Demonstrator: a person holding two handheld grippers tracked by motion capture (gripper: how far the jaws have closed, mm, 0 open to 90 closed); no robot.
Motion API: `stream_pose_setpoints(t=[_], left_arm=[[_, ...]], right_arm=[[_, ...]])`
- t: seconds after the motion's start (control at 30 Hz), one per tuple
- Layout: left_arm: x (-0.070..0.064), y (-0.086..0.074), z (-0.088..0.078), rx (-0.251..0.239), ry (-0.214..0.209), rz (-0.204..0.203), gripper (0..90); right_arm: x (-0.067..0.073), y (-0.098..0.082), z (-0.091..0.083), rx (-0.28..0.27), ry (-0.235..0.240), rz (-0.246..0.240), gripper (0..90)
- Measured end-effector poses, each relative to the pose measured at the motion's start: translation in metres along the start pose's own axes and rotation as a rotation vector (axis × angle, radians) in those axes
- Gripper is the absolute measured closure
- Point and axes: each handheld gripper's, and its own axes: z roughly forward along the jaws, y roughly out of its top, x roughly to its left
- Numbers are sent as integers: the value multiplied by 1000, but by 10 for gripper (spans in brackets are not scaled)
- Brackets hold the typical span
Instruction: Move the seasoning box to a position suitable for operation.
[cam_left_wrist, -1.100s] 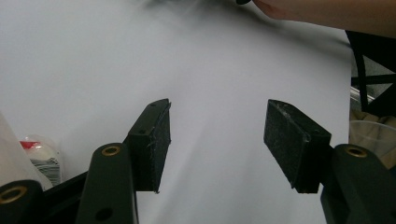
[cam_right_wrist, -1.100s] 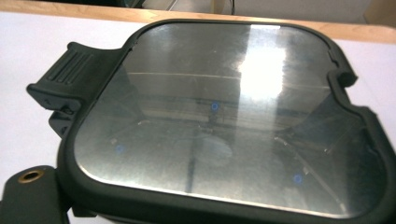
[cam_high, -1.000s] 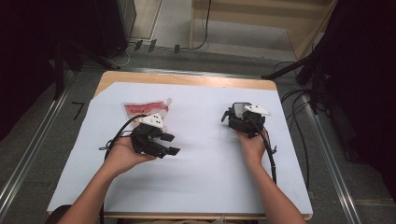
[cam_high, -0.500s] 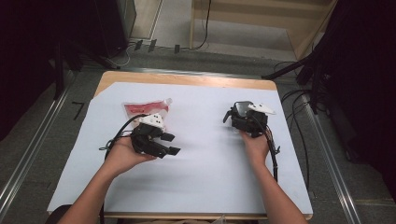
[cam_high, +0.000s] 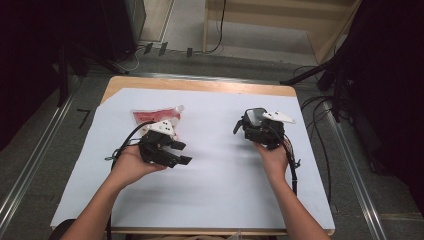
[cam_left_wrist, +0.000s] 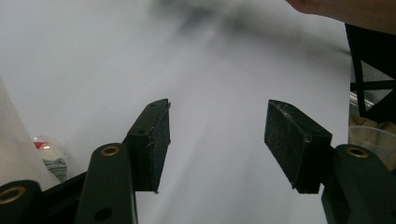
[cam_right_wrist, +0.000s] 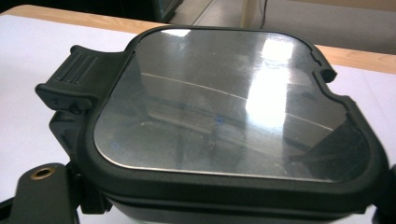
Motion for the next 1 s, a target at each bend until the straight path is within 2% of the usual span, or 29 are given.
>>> stream_pose_setpoints(t=[0.17, 0.33, 0.53, 0.57, 0.8, 1.0], left_arm=[[1, -1, 0, 13, 6, 3, 416], [1, -1, -1, 9, 1, 3, 417], [2, -2, -2, 1, 3, -3, 417], [2, -1, -2, 0, -11, -1, 417], [0, -1, 0, 6, -18, 5, 417], [1, -1, -1, 2, -17, -1, 419]], right_arm=[[10, 1, -7, -7, 26, -19, 156], [20, -1, -12, 0, 59, -18, 156], [29, -4, -19, 9, 90, -40, 156], [34, -6, -22, 12, 98, -52, 156], [52, -14, -33, 15, 137, -94, 156], [65, -20, -37, 23, 178, -100, 156]])
